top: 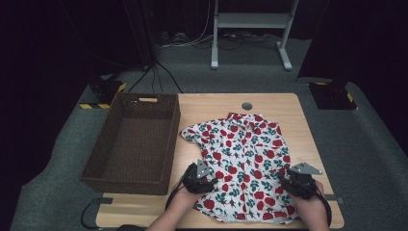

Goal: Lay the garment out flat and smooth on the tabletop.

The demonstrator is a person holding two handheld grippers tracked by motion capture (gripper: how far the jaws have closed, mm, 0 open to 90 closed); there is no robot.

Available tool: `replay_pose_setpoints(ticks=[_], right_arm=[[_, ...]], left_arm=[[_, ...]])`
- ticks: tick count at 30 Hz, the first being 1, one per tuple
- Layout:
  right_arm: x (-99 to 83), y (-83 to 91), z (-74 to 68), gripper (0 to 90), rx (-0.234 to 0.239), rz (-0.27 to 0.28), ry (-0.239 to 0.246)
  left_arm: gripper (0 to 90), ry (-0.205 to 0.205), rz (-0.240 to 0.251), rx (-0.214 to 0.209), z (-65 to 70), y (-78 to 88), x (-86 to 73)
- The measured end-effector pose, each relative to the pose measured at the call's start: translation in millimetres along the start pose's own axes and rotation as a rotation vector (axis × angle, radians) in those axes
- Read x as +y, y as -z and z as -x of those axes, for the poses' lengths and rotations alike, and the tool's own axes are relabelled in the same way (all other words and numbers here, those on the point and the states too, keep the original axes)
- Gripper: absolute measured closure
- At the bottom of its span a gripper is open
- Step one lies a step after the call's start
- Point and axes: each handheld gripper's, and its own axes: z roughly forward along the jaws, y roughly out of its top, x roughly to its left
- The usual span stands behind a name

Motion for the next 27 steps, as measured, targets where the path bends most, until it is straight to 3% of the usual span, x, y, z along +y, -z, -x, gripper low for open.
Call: replay_pose_setpoints(ticks=[4, 11, 16, 22, 27], right_arm=[[19.0, -12.6, 17.1, 65.1, -0.043, -0.003, -0.023], [39.3, -39.2, 40.7, 69.3, -0.071, -0.02, -0.075], [45.7, -51.7, 51.3, 69.3, -0.084, -0.036, -0.092], [46.4, -63.6, 67.3, 68.7, -0.08, -0.052, -0.144], [45.1, -70.4, 72.7, 68.5, -0.071, -0.06, -0.173]], left_arm=[[36.2, 0.017, -0.006, -0.023, -2.2, 0.1, -0.5], [26.5, 0.038, -0.02, -0.006, -2.6, -1.1, -0.1], [23.7, 0.039, -0.022, 0.009, -1.8, -0.8, -0.2], [18.2, 0.056, -0.011, 0.034, -3.4, 0.9, -1.2], [15.1, 0.065, -0.038, 0.048, -5.0, 0.7, -2.1]])
